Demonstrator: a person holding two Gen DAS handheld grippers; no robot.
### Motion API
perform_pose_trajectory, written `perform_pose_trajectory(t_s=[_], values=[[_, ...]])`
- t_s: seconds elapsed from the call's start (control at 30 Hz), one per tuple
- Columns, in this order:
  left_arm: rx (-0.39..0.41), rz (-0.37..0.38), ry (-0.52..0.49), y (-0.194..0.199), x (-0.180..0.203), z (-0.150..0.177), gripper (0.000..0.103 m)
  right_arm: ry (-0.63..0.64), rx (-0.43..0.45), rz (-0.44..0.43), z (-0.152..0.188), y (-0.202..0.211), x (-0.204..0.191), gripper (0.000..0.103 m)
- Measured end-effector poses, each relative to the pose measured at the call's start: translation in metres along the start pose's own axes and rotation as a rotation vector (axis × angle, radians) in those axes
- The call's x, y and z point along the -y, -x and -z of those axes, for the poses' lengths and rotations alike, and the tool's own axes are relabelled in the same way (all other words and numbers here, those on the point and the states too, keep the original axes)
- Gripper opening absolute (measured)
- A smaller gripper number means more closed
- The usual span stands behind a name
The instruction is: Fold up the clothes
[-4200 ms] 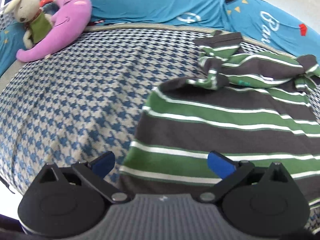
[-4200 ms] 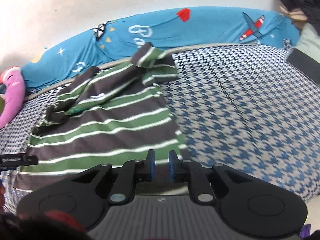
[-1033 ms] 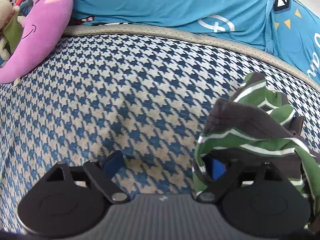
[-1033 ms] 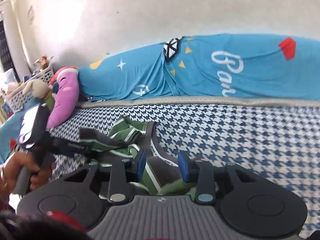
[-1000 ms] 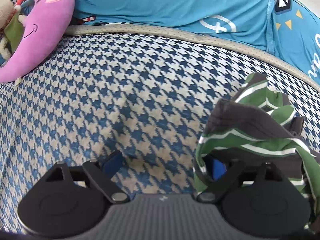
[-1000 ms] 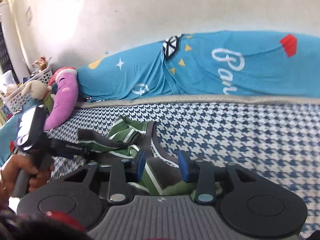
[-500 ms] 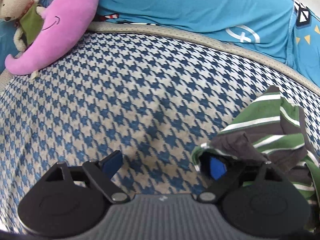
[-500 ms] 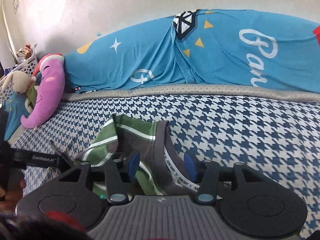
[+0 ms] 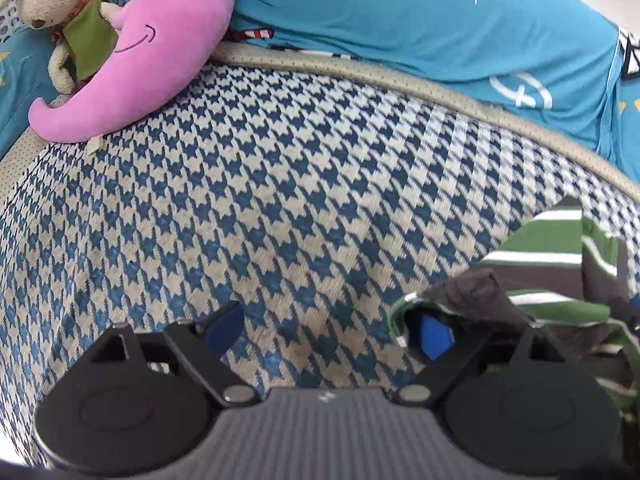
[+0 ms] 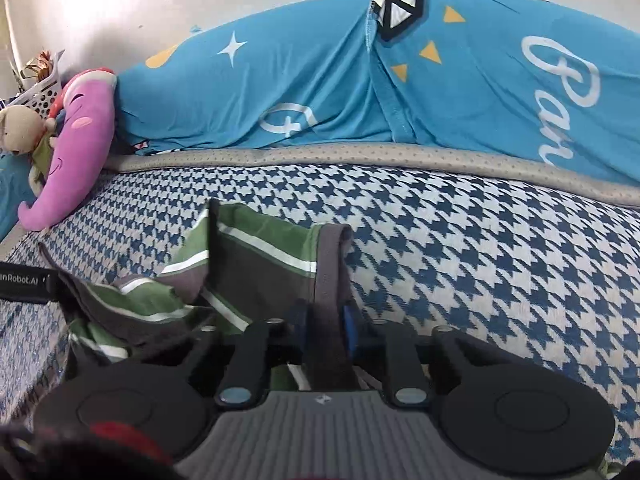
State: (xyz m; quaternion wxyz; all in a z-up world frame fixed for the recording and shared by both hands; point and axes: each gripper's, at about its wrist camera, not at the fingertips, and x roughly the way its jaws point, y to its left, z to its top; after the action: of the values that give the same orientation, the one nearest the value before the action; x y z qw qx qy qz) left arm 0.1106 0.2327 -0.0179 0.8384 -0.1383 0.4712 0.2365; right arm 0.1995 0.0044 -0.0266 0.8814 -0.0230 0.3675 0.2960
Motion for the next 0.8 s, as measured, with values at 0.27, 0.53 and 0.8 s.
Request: perform_pose_trajectory(t_s=[0.27,0.53,0.8], values=[[0.083,-0.046,-0.011,0.013,0.006,-0.010,0.091,-0.023,0.306,-0.055,-0.032,0.047,-0.025,0.015],[0.144,-0.140,0.067,0.021,-0.009,-0.025,0.101,-0.031,0.270,-0.137,-0.041,0.044,-0.045,0.024],[0.131,-0.085,0.122,0.024,-0.022,-0.026,0.103,-0.113,0.244,-0.086,-0.040,0.051,-0.013,0.024]])
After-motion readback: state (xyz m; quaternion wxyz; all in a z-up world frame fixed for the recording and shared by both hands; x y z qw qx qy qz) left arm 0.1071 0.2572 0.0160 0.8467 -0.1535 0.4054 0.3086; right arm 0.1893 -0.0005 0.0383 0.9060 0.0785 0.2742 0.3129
